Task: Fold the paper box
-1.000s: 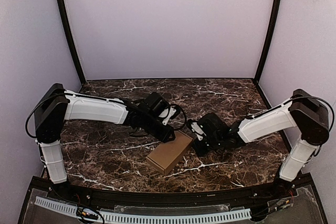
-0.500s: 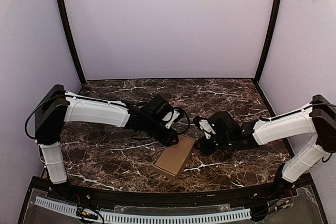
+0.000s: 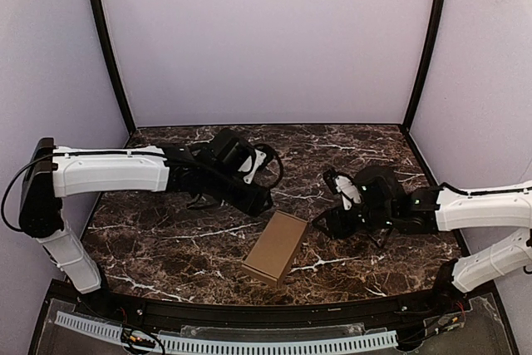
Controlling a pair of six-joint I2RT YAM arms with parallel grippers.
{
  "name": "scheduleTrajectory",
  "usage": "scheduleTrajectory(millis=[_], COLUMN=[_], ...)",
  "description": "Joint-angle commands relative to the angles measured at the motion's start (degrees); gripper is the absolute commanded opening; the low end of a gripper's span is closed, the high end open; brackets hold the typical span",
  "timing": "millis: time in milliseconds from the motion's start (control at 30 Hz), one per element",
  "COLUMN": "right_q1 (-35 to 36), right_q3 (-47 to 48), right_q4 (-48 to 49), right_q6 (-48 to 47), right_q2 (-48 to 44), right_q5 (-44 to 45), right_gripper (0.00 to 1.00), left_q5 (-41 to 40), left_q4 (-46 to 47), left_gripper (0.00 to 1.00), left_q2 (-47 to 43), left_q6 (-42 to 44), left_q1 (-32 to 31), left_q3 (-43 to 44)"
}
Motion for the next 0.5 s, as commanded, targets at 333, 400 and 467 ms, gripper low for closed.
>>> scheduleTrajectory(millis=[333, 400, 467], right_q1=[-0.18, -1.18, -3.69], right_q3=[8.21, 11.54, 13.56], right_q4=[-14.22, -17.42, -18.76], right_q6=[2.11, 1.57, 0.48], right_q2=[-4.55, -2.98, -1.96], right_q5=[9.86, 10.98, 9.34], right_gripper=[0.99, 0.99, 0.99], left_q5=[-17.06, -17.1, -18.26], left_q4=[-16.17, -19.09, -21.67], left_gripper=[0.99, 0.99, 0.99], left_q2=[-17.97, -18.25, -18.42], left_q6=[-3.85, -4.53, -5.13], left_q1=[2.22, 3.99, 5.53], left_q3=[-4.34, -3.69, -3.24])
